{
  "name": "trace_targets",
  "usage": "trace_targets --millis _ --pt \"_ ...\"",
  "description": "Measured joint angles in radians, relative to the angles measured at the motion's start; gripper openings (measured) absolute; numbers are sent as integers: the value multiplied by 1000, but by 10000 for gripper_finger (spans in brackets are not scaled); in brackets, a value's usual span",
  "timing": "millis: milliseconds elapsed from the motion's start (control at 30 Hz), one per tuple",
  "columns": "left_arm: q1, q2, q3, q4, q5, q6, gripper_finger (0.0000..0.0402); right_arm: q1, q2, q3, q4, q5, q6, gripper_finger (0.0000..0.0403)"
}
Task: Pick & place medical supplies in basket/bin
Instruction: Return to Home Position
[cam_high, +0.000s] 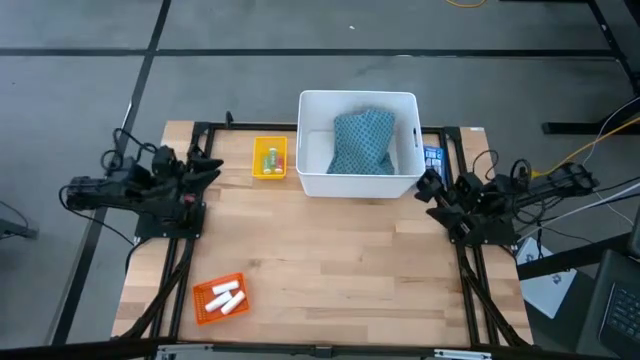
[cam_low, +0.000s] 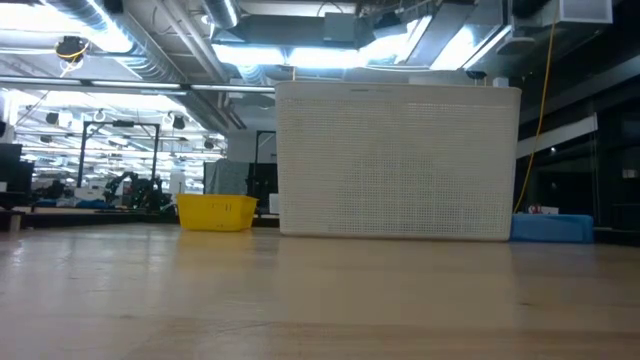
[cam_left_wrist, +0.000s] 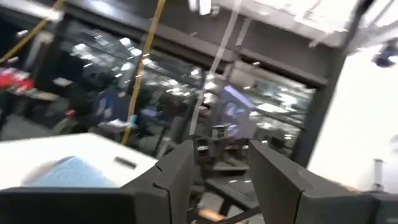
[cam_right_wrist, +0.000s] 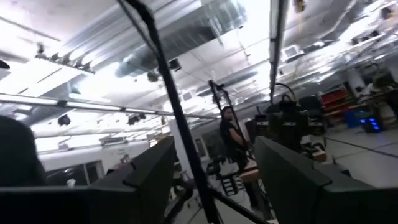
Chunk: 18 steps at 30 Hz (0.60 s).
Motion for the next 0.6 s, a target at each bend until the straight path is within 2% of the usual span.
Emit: trace_targets --millis 167,400,600 --pt "-6 -28 -97 5 -80 -35 152 -18 -147 -101 -34 1 10 224" --pt "-18 -91 -296 117 -69 -104 154 -48 -352 -270 -104 77 59 224" --pt "-20 -138 -470 267 -36 -139 155 -50 -469 -266 -301 104 86 224"
